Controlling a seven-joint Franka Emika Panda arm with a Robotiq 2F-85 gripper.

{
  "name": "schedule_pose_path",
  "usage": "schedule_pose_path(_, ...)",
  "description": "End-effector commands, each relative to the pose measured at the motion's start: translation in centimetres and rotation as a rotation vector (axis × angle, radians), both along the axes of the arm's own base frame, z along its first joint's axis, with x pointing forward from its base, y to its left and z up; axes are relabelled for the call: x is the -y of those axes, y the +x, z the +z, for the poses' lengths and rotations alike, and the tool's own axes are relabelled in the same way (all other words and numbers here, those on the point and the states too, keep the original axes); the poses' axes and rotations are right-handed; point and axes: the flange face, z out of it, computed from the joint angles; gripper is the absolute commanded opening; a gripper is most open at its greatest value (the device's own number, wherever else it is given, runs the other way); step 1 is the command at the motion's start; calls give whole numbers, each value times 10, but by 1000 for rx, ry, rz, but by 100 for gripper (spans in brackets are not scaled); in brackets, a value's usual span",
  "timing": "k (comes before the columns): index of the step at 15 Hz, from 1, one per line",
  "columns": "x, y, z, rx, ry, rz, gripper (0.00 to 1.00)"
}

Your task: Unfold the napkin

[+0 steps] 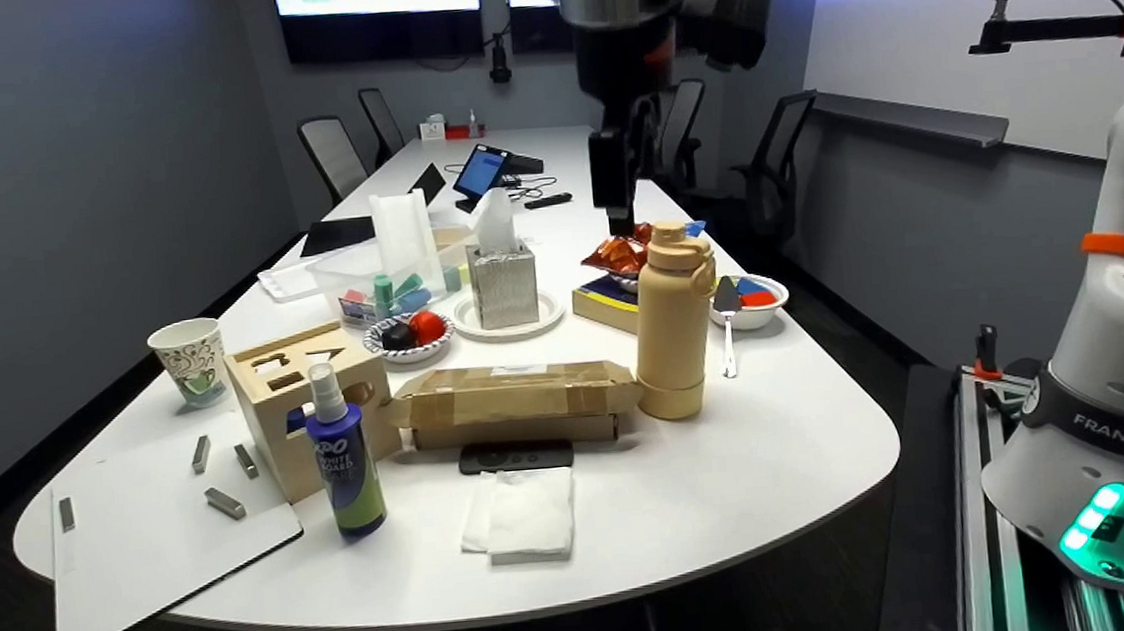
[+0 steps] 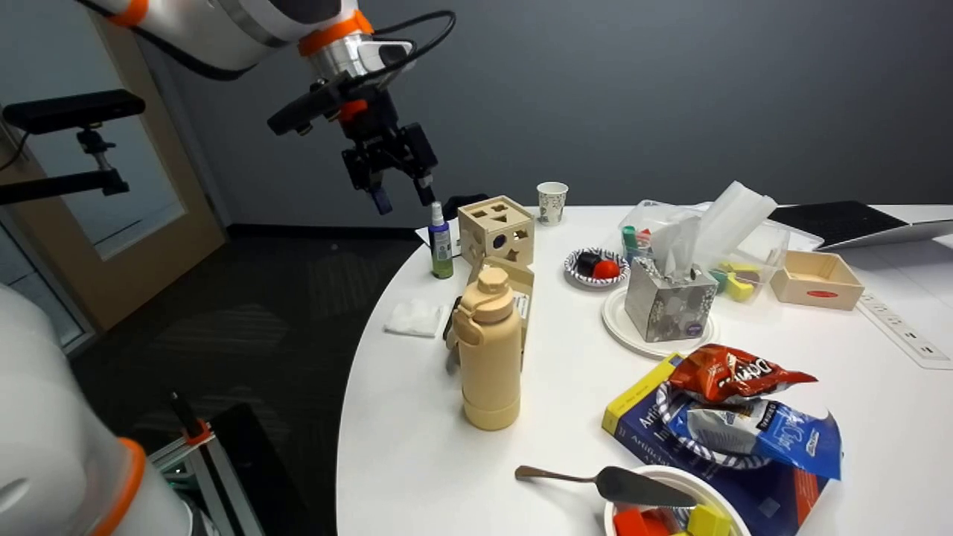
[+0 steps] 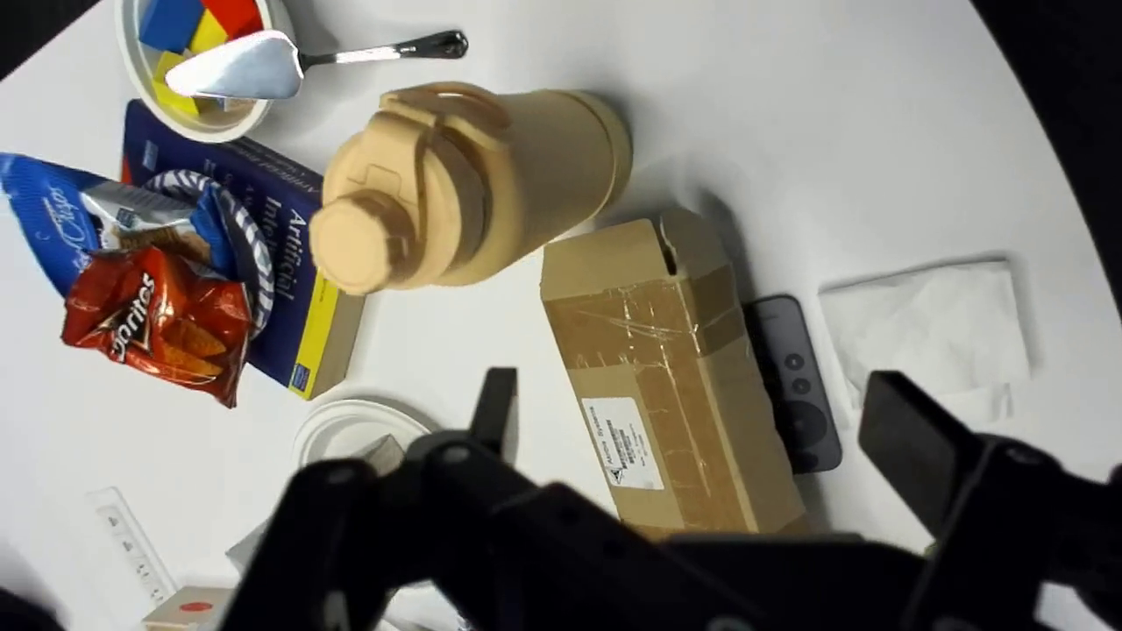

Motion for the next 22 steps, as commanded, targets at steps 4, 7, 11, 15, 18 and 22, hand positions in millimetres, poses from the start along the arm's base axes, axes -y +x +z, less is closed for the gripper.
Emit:
schedule_pose_path(4,-65,16,-105,-49,-103,6,100)
schedule_pose_path(7,-99,9,-143,-66,-154,49,100)
schedule_pose_path(11,-145,-3,-180,-71,-191,107,100)
schedule_pose_path(15,-184,2,-203,-54,-197,152,100)
schedule_pose_path(18,-204,11,-222,-48,-210,182,100)
schedule_pose_path(22,-202,12,-229,-78,-183,200,100)
